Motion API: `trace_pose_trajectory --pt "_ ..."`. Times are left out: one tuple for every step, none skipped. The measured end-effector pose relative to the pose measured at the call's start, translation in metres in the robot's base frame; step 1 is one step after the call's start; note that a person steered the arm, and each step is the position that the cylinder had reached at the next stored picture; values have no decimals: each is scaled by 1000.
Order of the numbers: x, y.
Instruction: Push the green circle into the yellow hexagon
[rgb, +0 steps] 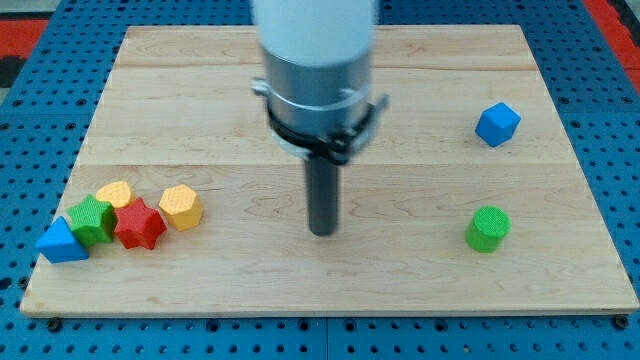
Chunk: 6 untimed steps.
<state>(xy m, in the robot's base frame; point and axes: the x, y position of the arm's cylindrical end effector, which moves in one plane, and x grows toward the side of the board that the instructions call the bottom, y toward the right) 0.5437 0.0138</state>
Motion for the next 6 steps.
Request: trace_pose_trajectory --pt "28 36" --pt "34 73" --pt "34 80" --pt "38 87" --pt "51 189" --pt "41 295"
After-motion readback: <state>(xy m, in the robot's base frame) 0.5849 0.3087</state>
